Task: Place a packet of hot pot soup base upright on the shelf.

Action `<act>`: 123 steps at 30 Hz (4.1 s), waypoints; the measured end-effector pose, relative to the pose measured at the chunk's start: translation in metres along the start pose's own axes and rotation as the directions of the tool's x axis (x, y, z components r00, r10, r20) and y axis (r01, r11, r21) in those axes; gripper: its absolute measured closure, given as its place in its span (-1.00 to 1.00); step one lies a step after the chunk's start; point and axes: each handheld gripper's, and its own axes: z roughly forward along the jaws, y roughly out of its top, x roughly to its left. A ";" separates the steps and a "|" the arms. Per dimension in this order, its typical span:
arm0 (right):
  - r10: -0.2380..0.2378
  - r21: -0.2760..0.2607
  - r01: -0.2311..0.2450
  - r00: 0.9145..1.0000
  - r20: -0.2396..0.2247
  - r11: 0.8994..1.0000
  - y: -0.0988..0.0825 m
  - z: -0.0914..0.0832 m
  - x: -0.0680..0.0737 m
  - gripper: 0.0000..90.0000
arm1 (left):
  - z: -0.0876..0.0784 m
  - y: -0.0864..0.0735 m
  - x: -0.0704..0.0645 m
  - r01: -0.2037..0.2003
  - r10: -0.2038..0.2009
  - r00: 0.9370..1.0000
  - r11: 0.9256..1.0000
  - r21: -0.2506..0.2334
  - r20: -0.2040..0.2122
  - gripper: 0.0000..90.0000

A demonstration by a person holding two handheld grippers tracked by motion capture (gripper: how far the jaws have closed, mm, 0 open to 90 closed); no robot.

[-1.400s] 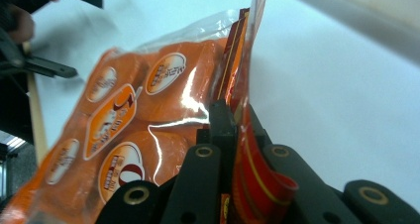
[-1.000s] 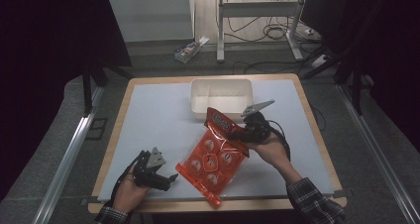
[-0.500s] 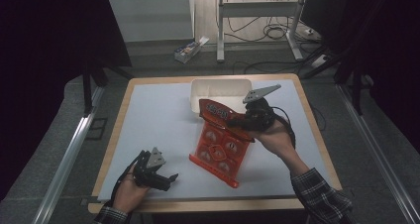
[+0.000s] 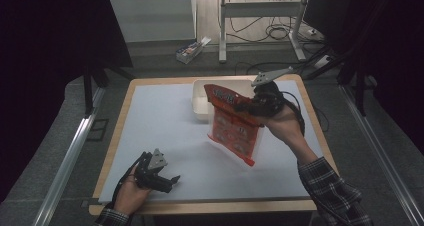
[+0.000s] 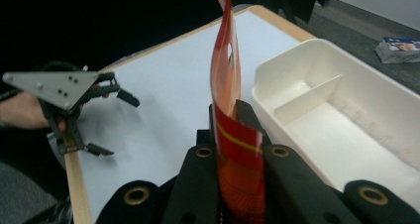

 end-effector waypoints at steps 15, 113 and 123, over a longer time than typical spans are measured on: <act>0.028 -0.058 -0.023 0.997 0.078 0.998 0.036 -0.025 -0.033 0.97 | -0.001 0.001 0.001 0.020 -0.020 1.000 1.000 -0.012 0.019 -0.93; 0.151 -0.025 -0.151 0.934 0.323 0.988 0.032 0.074 -0.182 0.65 | 0.000 0.000 -0.002 0.007 -0.007 1.000 1.000 0.002 0.015 -0.91; 0.178 -0.019 -0.186 0.901 0.396 0.982 0.034 0.070 -0.188 -0.29 | 0.000 -0.001 -0.002 0.008 -0.008 1.000 1.000 0.001 0.012 -0.91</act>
